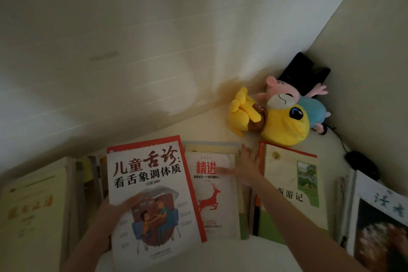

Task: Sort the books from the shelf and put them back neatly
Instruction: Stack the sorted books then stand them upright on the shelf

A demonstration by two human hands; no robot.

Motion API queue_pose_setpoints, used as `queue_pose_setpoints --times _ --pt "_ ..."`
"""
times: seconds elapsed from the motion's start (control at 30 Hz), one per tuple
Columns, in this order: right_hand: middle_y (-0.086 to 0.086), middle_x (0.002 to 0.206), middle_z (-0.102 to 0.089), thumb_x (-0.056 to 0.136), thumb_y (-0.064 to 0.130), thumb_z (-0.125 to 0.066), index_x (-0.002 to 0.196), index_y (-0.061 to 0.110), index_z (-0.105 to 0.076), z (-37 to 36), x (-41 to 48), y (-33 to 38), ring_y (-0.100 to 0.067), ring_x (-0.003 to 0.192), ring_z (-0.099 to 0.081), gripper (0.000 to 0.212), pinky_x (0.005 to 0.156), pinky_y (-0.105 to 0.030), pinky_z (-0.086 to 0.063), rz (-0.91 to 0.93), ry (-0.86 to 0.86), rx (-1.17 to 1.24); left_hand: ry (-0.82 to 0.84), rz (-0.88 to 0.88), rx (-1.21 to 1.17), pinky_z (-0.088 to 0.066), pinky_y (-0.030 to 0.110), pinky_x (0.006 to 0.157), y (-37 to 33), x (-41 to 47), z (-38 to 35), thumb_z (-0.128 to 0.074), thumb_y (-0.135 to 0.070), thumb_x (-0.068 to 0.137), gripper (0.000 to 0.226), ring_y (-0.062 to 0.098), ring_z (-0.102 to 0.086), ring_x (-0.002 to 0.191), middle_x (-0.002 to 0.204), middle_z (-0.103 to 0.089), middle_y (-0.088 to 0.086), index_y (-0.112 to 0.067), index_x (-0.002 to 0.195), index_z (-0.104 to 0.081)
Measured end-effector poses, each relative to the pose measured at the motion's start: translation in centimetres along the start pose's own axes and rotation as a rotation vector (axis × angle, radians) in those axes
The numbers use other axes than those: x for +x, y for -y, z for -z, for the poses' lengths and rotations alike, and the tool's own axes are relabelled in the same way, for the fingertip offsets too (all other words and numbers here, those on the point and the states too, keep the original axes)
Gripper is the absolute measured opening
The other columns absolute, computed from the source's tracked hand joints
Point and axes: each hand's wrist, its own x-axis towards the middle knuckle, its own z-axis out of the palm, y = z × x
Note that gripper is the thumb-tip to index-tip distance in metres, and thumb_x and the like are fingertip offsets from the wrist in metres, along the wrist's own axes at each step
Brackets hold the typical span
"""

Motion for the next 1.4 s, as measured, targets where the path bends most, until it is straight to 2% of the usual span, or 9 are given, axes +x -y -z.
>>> queue_pose_setpoints --times 0.23,0.47,0.6,0.73,0.83,0.97,1.27,1.33,1.4 --pt "-0.004 0.136 -0.034 0.056 0.065 -0.08 0.146 0.015 -0.03 3.1 3.9 4.5 -0.025 0.128 -0.035 0.114 0.106 -0.041 -0.037 0.194 0.327 -0.571 0.012 -0.069 -0.078 -0.053 0.052 0.079 -0.5 -0.5 1.2 -0.066 -0.001 0.077 0.036 0.037 -0.065 0.093 0.103 -0.068 0.014 -0.024 0.104 -0.059" --pt "-0.004 0.136 -0.034 0.052 0.066 -0.081 0.14 0.017 -0.031 3.9 5.2 6.7 -0.025 0.127 -0.03 0.113 0.101 -0.039 -0.037 0.198 0.384 -0.796 0.025 -0.059 -0.114 -0.056 0.046 0.068 -1.3 -0.3 0.7 -0.063 0.002 0.081 0.032 0.033 -0.069 0.082 0.096 -0.071 0.013 -0.022 0.103 -0.06" --pt "-0.001 0.131 -0.036 0.051 0.065 -0.082 0.134 0.019 -0.035 4.5 5.9 6.6 -0.023 0.122 -0.035 0.107 0.099 -0.038 -0.039 0.218 0.403 -0.779 0.009 -0.058 -0.115 -0.057 0.039 0.054 -1.3 -0.3 0.9 -0.062 -0.001 0.082 0.028 0.023 -0.072 0.064 0.083 -0.074 0.007 -0.024 0.097 -0.058" --pt "0.0 0.119 -0.048 0.043 0.071 -0.081 0.119 0.025 -0.043 4.7 6.3 6.1 -0.02 0.108 -0.047 0.097 0.091 -0.035 -0.046 0.139 0.473 -0.699 -0.016 -0.059 -0.127 -0.054 0.043 0.068 -1.5 -0.4 1.7 -0.063 -0.004 0.082 0.031 0.032 -0.069 0.075 0.086 -0.073 0.006 -0.03 0.099 -0.059" --pt "0.003 0.108 -0.059 0.07 0.067 -0.069 0.109 0.016 -0.06 4.2 7.2 6.1 -0.02 0.102 -0.056 0.065 0.08 -0.026 -0.046 0.126 0.405 -0.534 -0.019 -0.071 -0.109 -0.055 0.038 0.064 -1.8 -0.3 2.1 -0.061 -0.003 0.083 0.034 0.024 -0.072 0.068 0.081 -0.075 -0.001 -0.032 0.099 -0.058" --pt "-0.018 0.14 -0.04 0.1 0.037 -0.04 0.138 0.005 -0.041 3.2 8.4 6.5 -0.035 0.126 -0.04 0.049 0.101 -0.036 -0.034 0.174 0.156 -0.556 -0.039 -0.078 -0.095 -0.055 0.032 0.05 -2.0 -0.2 2.1 -0.06 0.001 0.085 0.034 0.017 -0.07 0.06 0.078 -0.072 -0.004 -0.031 0.096 -0.057" --pt "-0.015 0.135 -0.045 0.098 0.056 -0.03 0.128 0.004 -0.052 2.4 9.1 7.1 -0.032 0.119 -0.047 0.063 0.094 -0.036 -0.039 0.166 0.288 -0.672 -0.023 -0.092 -0.135 -0.051 0.023 0.04 -2.5 -0.7 1.5 -0.073 -0.007 0.077 0.031 0.02 -0.068 0.061 0.079 -0.073 0.001 -0.028 0.092 -0.056" --pt "-0.009 0.126 -0.045 0.096 0.058 -0.037 0.122 0.011 -0.054 2.8 9.2 6.9 -0.027 0.113 -0.048 0.056 0.09 -0.034 -0.041 0.196 0.317 -0.653 -0.001 -0.097 -0.118 -0.053 0.026 0.043 -2.7 -0.8 1.6 -0.093 -0.032 0.045 0.061 0.021 -0.07 0.064 0.082 -0.074 0.002 -0.028 0.093 -0.057" --pt "-0.004 0.113 -0.053 0.094 0.052 -0.048 0.11 0.014 -0.057 3.4 9.1 7.0 -0.021 0.102 -0.052 0.042 0.08 -0.03 -0.041 0.204 0.36 -0.555 -0.023 -0.095 -0.128 -0.055 0.032 0.051 -2.5 -0.6 1.8 -0.087 -0.025 0.057 0.049 0.023 -0.069 0.073 0.092 -0.073 0.004 -0.029 0.096 -0.059"
